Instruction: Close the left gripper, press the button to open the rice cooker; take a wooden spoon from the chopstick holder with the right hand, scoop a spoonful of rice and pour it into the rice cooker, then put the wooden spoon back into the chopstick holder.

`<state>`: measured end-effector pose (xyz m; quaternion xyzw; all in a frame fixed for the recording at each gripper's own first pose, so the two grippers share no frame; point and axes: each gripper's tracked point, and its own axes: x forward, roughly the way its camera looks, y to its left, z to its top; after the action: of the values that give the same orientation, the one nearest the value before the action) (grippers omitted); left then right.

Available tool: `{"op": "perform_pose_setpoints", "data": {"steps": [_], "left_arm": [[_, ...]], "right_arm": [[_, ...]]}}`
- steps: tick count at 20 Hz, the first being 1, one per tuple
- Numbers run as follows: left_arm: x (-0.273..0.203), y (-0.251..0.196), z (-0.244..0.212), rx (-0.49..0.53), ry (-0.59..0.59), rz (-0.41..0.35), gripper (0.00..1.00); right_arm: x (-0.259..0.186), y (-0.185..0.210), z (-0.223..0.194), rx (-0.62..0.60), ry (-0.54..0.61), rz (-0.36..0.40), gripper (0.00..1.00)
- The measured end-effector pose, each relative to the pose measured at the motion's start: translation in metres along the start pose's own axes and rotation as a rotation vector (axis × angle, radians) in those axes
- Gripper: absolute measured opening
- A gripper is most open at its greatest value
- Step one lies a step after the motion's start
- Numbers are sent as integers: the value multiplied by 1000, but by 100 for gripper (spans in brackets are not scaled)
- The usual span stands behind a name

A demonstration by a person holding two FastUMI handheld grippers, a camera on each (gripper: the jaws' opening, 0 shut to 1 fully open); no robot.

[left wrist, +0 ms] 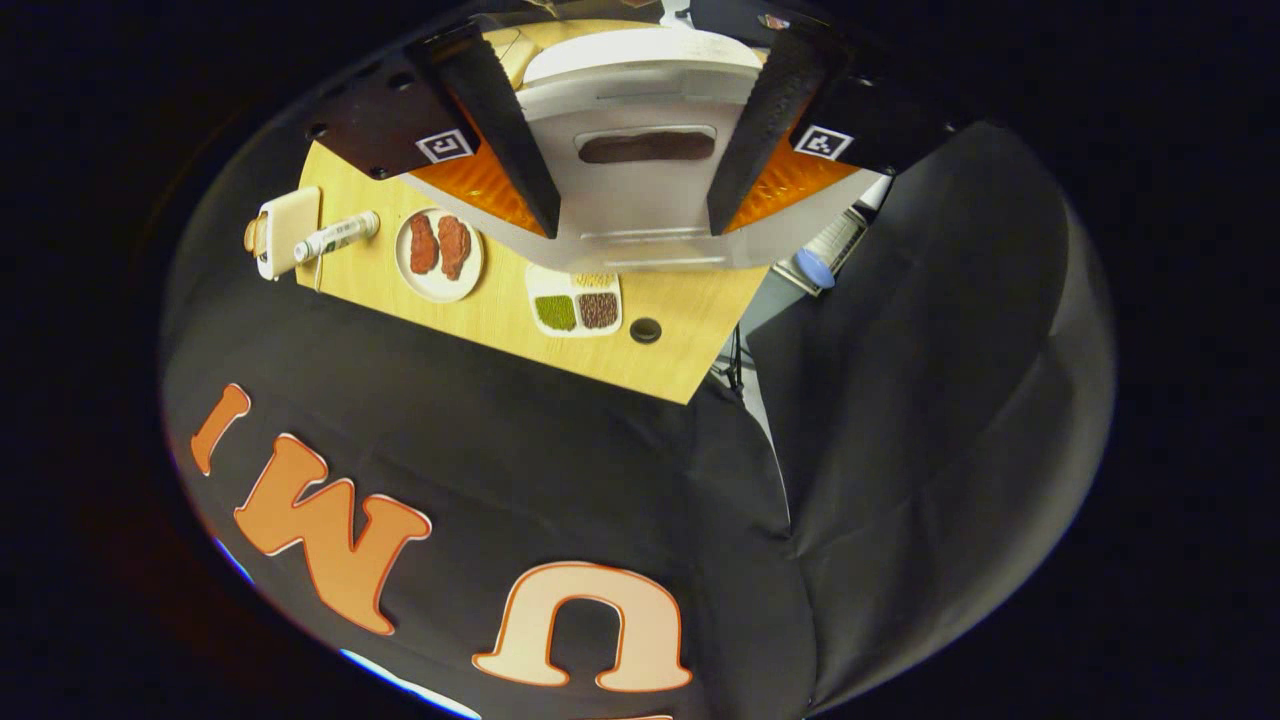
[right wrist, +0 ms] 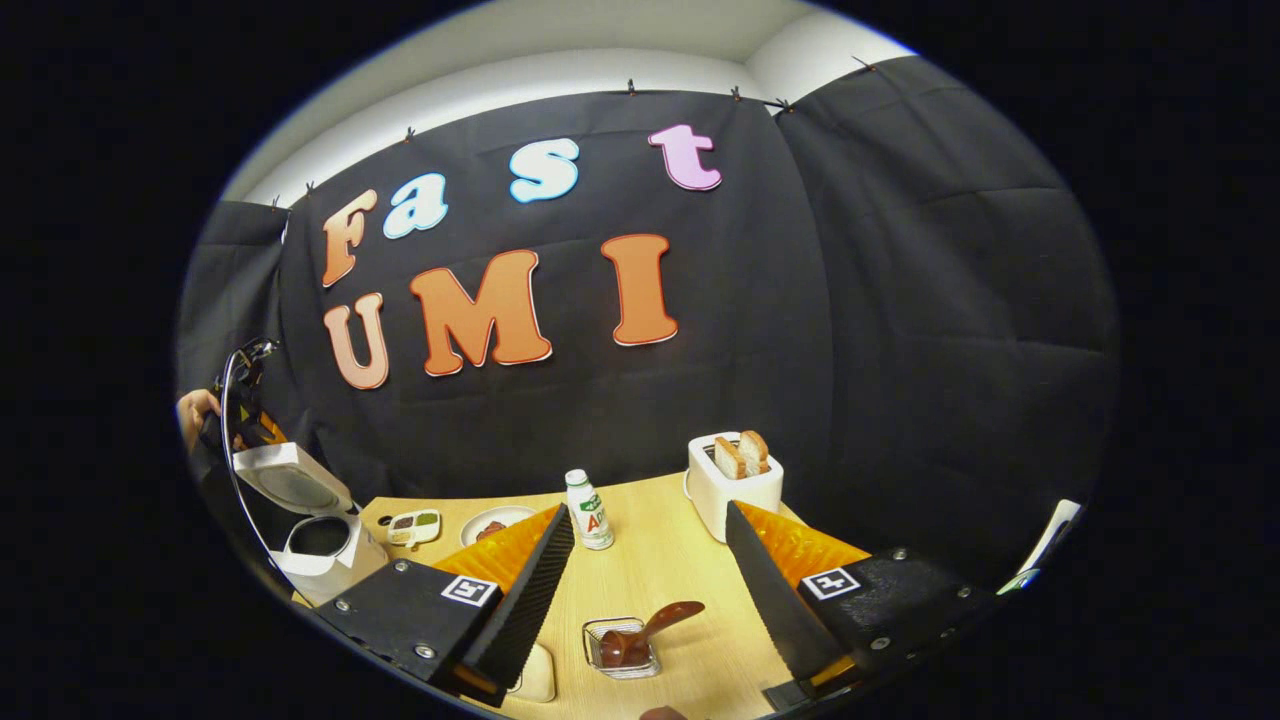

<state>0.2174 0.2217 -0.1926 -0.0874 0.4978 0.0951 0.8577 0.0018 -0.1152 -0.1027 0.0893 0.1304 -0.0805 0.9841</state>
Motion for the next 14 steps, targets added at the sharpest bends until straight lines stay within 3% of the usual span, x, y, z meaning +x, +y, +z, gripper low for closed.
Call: {"op": "perform_pose_setpoints", "data": {"steps": [12, 13, 14], "left_arm": [[17, -1, -174, 47, 257, 47, 100], [22, -4, -162, 59, 186, 47, 97], [24, -4, -171, 67, 235, 51, 98]], "right_arm": [[31, 47, -8, -53, 33, 157, 95], [32, 51, -8, -54, 36, 166, 95], [33, 57, -7, -54, 36, 179, 95]]}}
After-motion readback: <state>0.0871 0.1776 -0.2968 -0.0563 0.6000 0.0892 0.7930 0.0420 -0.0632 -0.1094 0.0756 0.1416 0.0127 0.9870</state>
